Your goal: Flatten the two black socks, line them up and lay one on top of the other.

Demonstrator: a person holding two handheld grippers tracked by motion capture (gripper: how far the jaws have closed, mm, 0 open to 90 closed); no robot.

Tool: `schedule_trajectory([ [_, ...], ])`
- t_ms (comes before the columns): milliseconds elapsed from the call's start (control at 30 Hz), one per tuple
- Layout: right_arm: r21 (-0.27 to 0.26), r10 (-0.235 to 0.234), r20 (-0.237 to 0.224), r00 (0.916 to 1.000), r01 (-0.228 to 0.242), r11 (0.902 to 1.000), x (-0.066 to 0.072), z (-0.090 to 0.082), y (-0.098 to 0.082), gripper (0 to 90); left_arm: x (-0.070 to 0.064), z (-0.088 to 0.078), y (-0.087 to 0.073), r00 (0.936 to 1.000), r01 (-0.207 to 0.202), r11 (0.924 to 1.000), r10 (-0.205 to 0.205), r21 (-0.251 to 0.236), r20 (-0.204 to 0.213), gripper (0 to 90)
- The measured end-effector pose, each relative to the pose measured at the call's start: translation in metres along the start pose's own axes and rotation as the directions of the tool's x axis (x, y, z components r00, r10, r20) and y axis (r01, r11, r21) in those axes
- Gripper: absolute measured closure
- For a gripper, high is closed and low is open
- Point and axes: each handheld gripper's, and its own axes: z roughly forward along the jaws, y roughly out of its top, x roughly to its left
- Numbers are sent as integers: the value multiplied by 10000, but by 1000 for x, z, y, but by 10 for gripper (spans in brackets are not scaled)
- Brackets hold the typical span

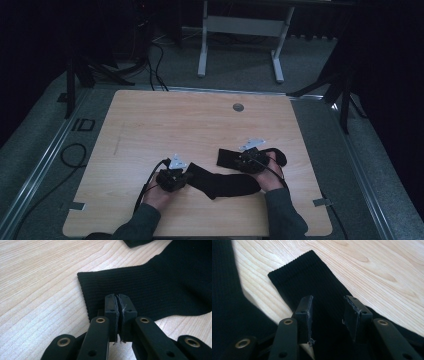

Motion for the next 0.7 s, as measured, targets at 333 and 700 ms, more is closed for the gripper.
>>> schedule_trajectory([
  [333,703,249,-917,9955,-184,9974,-3,27,12,537,-1,0,0,10000,1,10000,-1,-3,-18,864],
  [700,845,758,-1000,9921,-675,9941,1,39,30,766,-4,0,0,10000,13,10000,-13,55,-62,857],
])
